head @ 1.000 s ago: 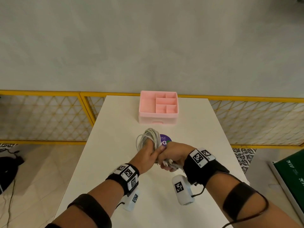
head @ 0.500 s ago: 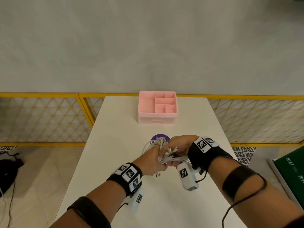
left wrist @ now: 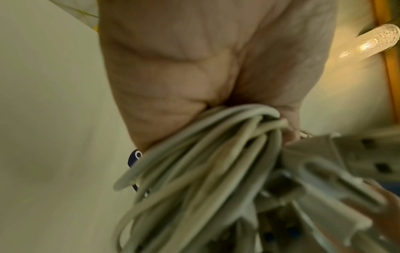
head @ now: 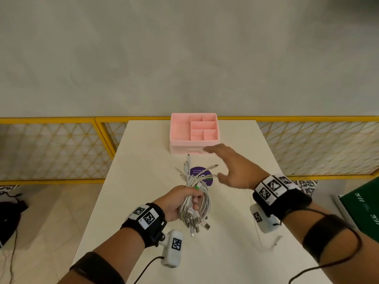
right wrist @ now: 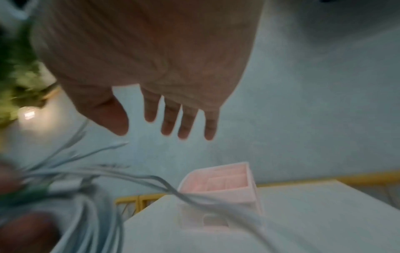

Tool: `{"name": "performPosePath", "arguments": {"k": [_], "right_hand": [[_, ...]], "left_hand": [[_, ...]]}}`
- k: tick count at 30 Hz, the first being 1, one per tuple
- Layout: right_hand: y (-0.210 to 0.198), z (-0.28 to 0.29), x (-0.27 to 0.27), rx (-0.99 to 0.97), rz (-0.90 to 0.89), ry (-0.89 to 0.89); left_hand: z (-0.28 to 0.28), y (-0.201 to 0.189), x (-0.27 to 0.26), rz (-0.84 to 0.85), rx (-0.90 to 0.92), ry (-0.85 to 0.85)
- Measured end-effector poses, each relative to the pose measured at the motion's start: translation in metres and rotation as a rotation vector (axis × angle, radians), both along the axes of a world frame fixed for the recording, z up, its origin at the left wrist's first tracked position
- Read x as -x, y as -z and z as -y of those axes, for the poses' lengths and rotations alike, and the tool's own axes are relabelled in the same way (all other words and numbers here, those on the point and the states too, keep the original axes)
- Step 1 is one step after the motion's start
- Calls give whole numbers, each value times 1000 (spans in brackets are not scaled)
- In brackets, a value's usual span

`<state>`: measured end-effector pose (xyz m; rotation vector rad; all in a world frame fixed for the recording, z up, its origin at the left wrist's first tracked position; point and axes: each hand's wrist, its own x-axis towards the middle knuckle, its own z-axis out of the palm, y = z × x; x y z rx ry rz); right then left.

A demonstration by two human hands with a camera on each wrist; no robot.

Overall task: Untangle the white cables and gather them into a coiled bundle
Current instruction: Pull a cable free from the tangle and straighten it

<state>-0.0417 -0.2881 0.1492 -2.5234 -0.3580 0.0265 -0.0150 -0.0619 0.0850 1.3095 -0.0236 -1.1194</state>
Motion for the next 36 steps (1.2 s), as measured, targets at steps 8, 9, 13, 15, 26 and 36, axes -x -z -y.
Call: {"name": "performPosePath", "arguments": {"k": [8,9,13,15,26,36], "right_hand": [[5,-31,10,466,527,-257],[3,-30,10,445,601,-232],[4,-26,13,442,731,-213],[6,-31,11,548,647,-264],[3,-50,-7,529,-49,-402],[-2,-49,-7,-11,-566,-290]], "left_hand": [[4,-8,2,-171,13,13],[3,-10,1,-178,12,1],[-5,-14,-8,-190,-20,-67],[-6,-13,-12,-182,-42,-56],[-2,-22,-5,36,-40,182],[-4,-17,0,100,74,209]]}}
